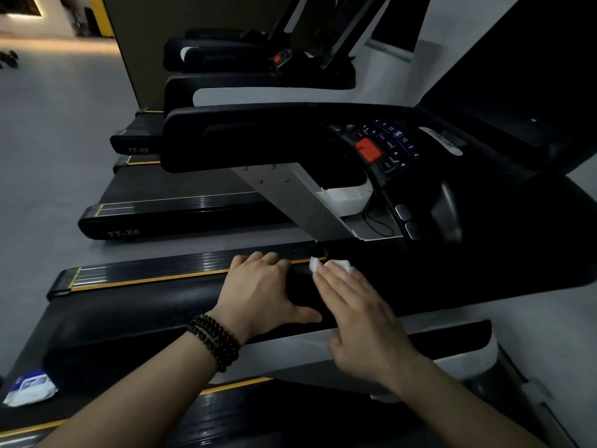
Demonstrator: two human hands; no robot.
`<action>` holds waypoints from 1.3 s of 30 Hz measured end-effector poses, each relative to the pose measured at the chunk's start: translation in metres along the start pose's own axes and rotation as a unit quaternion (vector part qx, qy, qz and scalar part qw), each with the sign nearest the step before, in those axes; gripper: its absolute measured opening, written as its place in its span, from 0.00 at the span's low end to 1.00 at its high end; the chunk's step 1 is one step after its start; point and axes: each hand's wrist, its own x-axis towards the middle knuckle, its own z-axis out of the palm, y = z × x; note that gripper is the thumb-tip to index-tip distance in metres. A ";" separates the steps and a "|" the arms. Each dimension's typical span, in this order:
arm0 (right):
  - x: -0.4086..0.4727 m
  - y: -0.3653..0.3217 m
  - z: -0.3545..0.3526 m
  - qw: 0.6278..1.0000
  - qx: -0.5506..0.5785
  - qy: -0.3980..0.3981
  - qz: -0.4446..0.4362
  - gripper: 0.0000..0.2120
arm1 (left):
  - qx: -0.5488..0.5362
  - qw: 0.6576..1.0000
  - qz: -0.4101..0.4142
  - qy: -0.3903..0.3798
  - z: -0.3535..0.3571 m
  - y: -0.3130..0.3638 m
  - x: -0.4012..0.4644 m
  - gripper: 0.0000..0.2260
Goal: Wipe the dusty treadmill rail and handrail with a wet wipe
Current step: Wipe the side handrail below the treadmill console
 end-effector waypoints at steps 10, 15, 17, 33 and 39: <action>0.005 0.006 -0.003 1.000 0.002 0.018 0.016 0.44 | 0.006 1.000 0.002 0.000 -0.001 -0.002 0.003 0.44; -0.025 0.021 -0.003 0.999 0.008 -0.007 -0.048 0.44 | 0.010 1.000 0.003 -0.003 0.000 -0.004 0.002 0.45; -0.017 0.030 -0.008 1.000 -0.010 0.005 -0.029 0.44 | 0.007 1.000 0.002 -0.004 0.000 -0.005 0.002 0.45; 0.013 -0.001 -0.003 1.000 0.007 0.001 -0.005 0.45 | 0.012 1.000 -0.018 -0.004 -0.001 -0.008 -0.007 0.45; -0.015 0.018 -0.007 0.999 0.037 0.008 -0.034 0.37 | 0.027 0.999 -0.031 -0.010 -0.001 -0.017 -0.015 0.46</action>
